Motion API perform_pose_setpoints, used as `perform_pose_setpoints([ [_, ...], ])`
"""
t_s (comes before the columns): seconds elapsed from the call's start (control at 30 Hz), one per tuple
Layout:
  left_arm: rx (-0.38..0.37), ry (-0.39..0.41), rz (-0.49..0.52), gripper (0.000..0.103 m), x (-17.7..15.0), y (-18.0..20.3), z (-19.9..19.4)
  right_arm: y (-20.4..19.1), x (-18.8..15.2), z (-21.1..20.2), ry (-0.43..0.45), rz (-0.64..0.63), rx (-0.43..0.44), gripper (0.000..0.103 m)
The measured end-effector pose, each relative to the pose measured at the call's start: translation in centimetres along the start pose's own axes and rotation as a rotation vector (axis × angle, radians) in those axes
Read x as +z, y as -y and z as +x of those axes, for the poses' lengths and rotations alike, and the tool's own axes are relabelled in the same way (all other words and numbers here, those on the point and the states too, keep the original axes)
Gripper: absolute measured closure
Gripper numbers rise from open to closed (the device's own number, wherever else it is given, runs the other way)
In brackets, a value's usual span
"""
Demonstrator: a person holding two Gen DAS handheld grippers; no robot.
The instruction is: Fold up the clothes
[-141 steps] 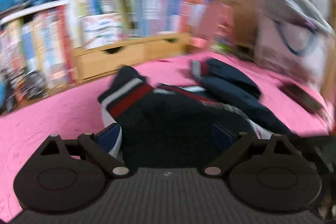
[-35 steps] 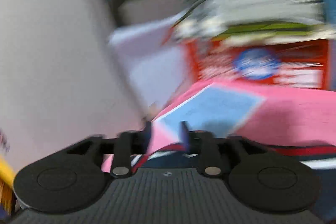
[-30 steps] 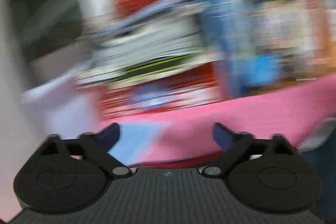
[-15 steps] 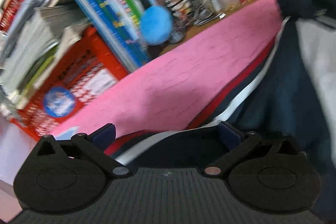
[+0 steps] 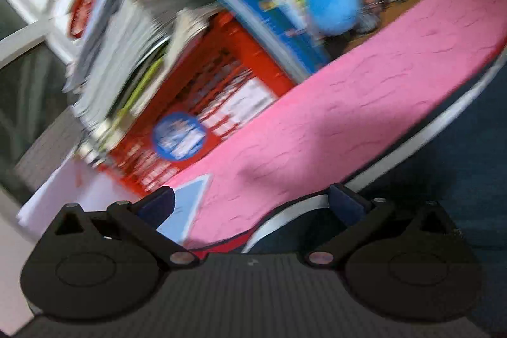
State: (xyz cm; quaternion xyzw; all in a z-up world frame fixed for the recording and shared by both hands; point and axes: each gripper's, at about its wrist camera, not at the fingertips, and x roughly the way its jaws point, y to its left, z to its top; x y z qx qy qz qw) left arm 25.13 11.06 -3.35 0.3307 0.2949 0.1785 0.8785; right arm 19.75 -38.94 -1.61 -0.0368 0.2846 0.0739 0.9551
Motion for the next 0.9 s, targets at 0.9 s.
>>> perform_pose_setpoints([
  [0.9,-0.912,0.258,0.011,0.000,7.7,7.1,-6.0,-2.3,2.1,9.4,-0.091,-0.150,0.309,0.000],
])
